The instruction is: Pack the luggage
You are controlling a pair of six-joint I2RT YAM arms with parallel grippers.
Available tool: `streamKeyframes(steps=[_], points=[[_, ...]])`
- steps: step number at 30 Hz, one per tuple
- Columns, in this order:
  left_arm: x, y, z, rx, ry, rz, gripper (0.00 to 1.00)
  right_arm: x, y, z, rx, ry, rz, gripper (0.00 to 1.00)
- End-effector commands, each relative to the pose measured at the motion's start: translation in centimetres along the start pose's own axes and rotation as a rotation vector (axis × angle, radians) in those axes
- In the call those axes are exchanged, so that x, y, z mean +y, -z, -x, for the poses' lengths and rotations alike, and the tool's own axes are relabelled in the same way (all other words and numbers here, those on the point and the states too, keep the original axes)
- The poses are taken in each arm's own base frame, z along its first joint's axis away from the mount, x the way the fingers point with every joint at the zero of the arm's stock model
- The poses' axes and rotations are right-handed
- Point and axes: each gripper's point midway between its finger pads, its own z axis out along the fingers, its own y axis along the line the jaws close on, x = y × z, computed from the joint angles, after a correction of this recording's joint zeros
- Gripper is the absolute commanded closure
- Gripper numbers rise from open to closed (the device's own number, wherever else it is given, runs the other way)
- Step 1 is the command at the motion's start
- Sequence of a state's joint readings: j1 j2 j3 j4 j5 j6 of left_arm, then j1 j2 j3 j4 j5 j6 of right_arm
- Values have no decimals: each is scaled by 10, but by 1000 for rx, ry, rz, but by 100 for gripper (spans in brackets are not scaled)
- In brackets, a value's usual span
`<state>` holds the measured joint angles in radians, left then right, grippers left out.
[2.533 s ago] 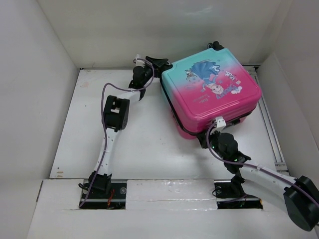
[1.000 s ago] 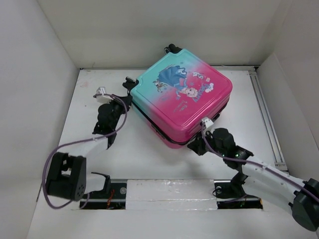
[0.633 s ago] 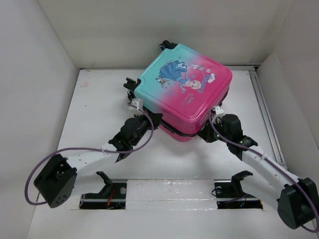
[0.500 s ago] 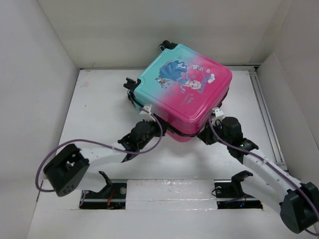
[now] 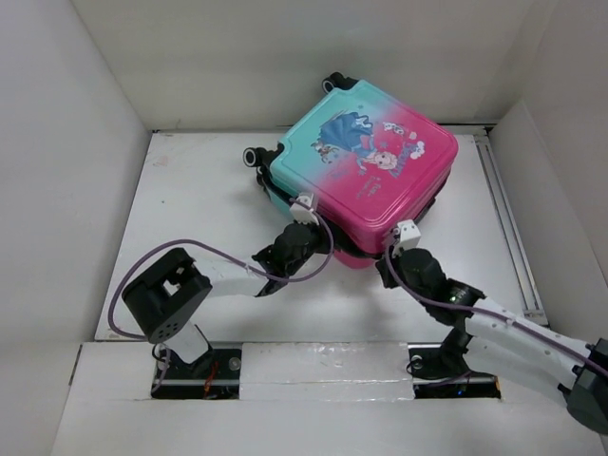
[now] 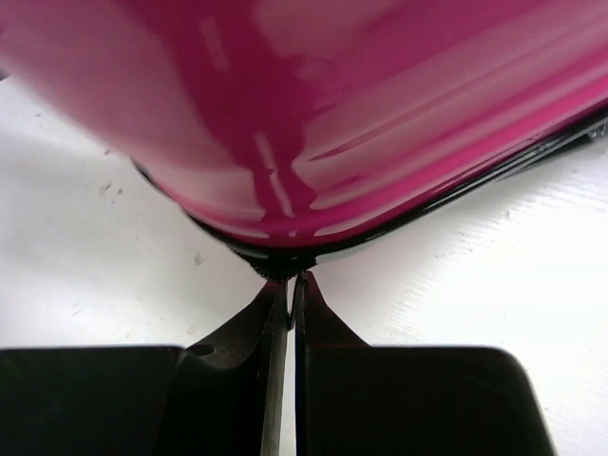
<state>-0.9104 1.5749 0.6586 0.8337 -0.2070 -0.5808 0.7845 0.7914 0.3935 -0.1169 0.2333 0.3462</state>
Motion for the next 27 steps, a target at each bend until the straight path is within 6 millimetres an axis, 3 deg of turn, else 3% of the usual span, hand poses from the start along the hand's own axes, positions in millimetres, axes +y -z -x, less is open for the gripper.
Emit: streamKeyframes(steps=[1, 4, 7, 9, 10, 11, 13, 14, 17, 18, 19, 20, 21, 23, 25, 27], points=[[-53, -21, -3, 49, 69, -193, 100, 145, 42, 5, 49, -2, 572, 100], [-56, -21, -8, 71, 79, -216, 100, 157, 35, 10, 56, 15, 546, 100], [-57, -17, -3, 60, 81, -209, 100, 170, 50, 26, 4, 1, 580, 100], [-54, -13, -2, 53, 81, -200, 100, 155, 54, 12, 23, 7, 556, 100], [-53, -8, 0, 54, 81, -200, 100, 150, 64, 21, -19, -18, 558, 100], [-51, -6, 7, 43, 85, -201, 100, 134, 62, 15, -9, -12, 497, 100], [-43, 5, 15, 25, 88, -186, 100, 117, 64, 21, -31, -27, 440, 100], [-43, 17, 34, -18, 87, -179, 99, 111, 65, 25, -44, -38, 426, 100], [-18, 40, 83, -174, 103, -54, 74, 87, 52, 28, -43, -23, 350, 100], [6, 42, 95, -209, 127, 39, 62, 84, 51, 30, -42, -24, 350, 100], [11, 44, 109, -233, 148, 55, 41, 78, 45, 24, -12, -36, 345, 100], [17, 43, 116, -236, 164, 66, 32, 76, 44, 24, -12, -33, 346, 100], [43, 38, 127, -235, 182, 125, 21, 72, 42, 19, 3, -36, 343, 100], [49, 25, 140, -206, 234, 104, 3, 69, 42, 15, 13, -42, 342, 100], [75, 14, 154, -208, 304, 79, 0, 65, 46, 17, -2, -48, 340, 100], [89, 9, 171, -263, 383, 56, 0, 64, 49, 17, -15, -50, 345, 100]])
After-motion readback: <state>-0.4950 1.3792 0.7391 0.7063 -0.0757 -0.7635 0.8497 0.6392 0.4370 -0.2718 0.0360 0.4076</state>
